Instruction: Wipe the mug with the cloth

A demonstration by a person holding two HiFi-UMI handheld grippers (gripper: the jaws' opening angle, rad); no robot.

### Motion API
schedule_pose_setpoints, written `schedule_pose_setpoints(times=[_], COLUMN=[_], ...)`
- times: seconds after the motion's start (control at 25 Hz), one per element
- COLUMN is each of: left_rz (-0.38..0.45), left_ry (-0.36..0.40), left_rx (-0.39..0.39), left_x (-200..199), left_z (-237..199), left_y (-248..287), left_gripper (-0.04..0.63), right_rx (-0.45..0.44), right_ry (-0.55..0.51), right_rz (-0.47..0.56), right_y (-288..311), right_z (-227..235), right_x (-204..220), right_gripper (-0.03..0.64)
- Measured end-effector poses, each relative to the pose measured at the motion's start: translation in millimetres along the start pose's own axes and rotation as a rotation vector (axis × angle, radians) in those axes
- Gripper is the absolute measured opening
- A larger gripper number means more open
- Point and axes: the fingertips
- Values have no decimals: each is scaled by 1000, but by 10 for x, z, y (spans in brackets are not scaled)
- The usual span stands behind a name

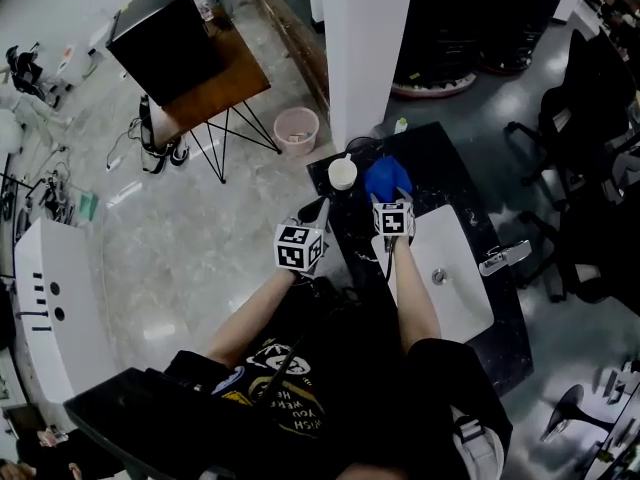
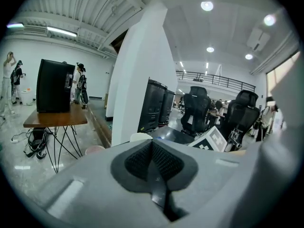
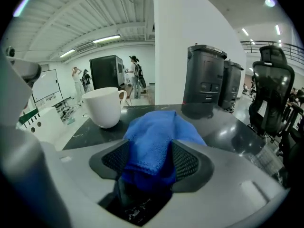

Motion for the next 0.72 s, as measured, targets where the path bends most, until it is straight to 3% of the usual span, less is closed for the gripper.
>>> schedule_pose_setpoints(times=[0.16, 0.2, 0.32, 0.44, 0.56, 0.72], left_rz=[-13, -22, -47, -79, -104, -115], left_ry=[-8, -12, -30, -58, -107, -167], left_rx=[-9, -12, -33, -64, -61, 19], left_x=[10, 32, 79, 142, 210, 303], left_z=[-137, -162, -245, -372, -431, -307], left_y=[172, 232, 423, 608, 776, 910], left_gripper=[5, 5, 5, 5, 5, 5], right_rx=[-49, -79, -115, -124, -155, -263], right_ry=[-54, -33, 38, 9, -76, -173], right_rz=[-1, 6, 113, 199, 155, 75], right_y=[-23, -49, -163, -143, -57, -304], right_z=[-72, -88, -25, -9, -118, -482], right_x=[-21, -37, -259, -558, -572, -147], right_gripper=[116, 104, 98, 98, 98, 98])
Point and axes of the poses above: the fingertips, and each gripper's own axes: y forward along the fingers, z to its right, x out of its underside, and after that the axes turned 4 degrees about y, right-handed
